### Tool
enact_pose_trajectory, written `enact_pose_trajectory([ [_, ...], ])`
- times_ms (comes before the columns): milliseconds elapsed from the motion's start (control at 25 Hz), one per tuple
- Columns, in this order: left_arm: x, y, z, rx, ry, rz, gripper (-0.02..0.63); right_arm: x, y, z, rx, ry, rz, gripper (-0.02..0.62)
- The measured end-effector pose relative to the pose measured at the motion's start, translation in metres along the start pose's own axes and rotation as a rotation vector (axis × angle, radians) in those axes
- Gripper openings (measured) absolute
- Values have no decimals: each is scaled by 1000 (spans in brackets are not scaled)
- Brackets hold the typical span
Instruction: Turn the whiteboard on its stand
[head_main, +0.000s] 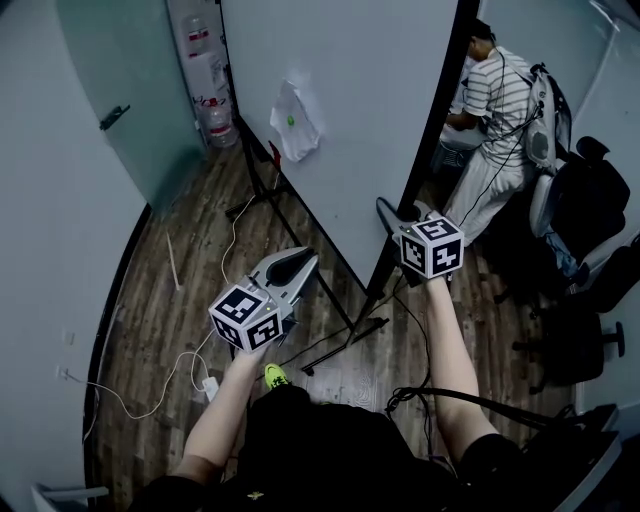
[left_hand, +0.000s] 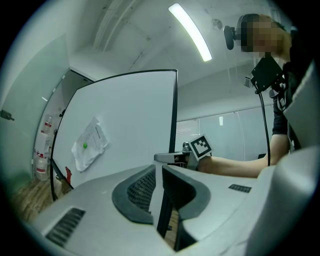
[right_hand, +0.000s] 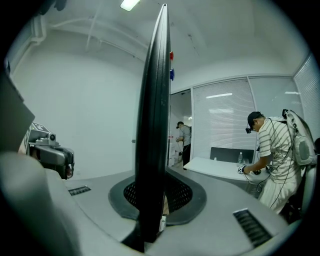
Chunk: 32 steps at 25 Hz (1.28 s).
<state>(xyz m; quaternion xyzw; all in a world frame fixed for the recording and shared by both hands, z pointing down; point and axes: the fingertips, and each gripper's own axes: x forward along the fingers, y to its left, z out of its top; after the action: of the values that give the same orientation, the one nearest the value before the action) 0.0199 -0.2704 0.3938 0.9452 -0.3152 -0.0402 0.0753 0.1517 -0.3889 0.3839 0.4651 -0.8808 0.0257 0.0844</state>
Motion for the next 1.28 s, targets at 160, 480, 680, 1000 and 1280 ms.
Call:
enact_pose_trajectory([
  [160,4,-11,-1,6,1,-7,41,-19,0,-2,-4,8,-3,49],
  [480,-1,-19,0,9,2,-14,41,-41,8,-3,-3,-6,-2,49],
  [680,1,-23,0,12,5,-17,41,-42,9,-3,-2,-10,-5,49],
  [1000,-3,-21,-2,8,11,-10,43,-41,8,-3,5,-25,-8,51],
  [1280,-7,-19,-4,6,13,-11,42,-40,7,-3,-36,-38,-66,54],
])
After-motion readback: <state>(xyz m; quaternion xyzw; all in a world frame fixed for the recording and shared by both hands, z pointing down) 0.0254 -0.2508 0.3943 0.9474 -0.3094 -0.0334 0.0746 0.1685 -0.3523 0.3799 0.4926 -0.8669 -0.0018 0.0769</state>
